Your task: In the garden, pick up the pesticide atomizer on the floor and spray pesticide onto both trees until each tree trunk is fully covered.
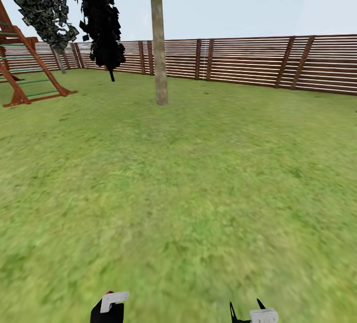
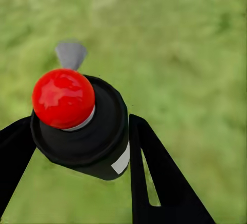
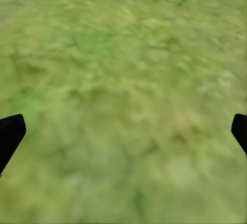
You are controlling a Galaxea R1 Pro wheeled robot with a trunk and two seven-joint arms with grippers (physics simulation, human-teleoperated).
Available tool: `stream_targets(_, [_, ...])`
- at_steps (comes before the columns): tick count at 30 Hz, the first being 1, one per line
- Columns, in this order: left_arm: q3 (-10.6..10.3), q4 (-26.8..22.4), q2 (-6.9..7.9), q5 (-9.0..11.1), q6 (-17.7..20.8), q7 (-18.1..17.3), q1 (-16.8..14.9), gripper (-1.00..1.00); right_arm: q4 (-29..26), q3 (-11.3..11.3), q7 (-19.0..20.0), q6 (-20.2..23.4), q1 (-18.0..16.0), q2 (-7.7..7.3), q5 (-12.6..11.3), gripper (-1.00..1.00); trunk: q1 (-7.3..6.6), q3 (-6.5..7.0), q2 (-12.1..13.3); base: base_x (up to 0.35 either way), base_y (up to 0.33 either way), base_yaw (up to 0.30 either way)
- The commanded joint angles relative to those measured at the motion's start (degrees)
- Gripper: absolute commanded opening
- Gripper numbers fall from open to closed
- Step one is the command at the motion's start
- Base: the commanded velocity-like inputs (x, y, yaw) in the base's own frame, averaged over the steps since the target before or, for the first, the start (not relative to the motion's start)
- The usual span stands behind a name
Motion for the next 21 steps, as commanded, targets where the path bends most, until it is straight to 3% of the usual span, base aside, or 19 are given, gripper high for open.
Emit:
stream_targets(1, [0.01,-0.01,0.00,-0.01,0.00,-0.02,0.00,-1.00,0.00,0.02,0.00,0.00,0.00,0.00,0.00,1.00,0.00,0.00,0.00,0.341,0.000,0.000])
stream_targets(21, [-0.02,-0.01,-0.01,-0.01,0.00,-0.03,0.00,-1.00,0.02,0.02,0.00,0.00,0.00,0.00,0.00,1.00,0.00,0.00,0.00,0.341,0.000,0.000])
